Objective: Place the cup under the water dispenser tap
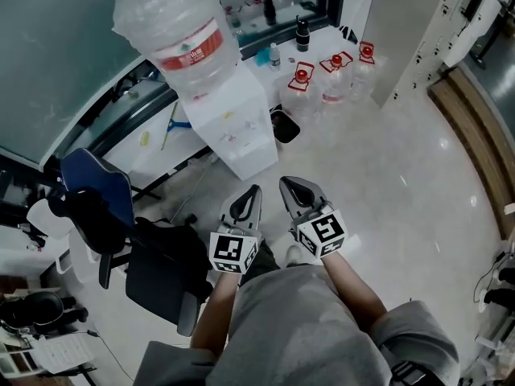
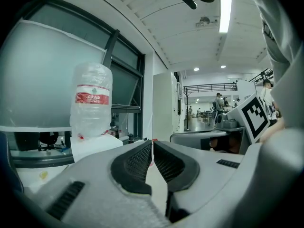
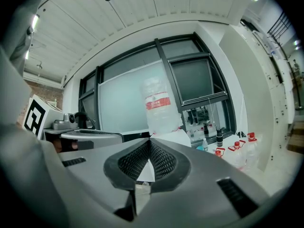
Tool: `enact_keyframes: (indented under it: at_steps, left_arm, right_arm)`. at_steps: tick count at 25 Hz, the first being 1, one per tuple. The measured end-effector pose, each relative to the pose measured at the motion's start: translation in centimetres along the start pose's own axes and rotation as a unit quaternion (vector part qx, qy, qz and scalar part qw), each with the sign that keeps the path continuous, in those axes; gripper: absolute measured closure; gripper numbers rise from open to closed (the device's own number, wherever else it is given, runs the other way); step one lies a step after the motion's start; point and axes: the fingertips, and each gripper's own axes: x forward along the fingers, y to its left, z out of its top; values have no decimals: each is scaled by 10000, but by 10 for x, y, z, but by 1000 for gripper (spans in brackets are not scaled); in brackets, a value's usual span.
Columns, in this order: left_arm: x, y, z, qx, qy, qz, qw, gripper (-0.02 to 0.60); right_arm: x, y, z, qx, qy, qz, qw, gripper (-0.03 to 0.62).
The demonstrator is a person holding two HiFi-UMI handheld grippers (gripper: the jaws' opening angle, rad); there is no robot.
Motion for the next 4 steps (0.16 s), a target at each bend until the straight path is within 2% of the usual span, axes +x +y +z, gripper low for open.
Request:
enact_keyframes:
  at_steps: [4]
  left_arm:
    - [-6, -9, 0, 3, 15, 27, 10000, 563]
  right_arm:
    - [-11, 0, 0, 50, 5, 4, 10000, 585]
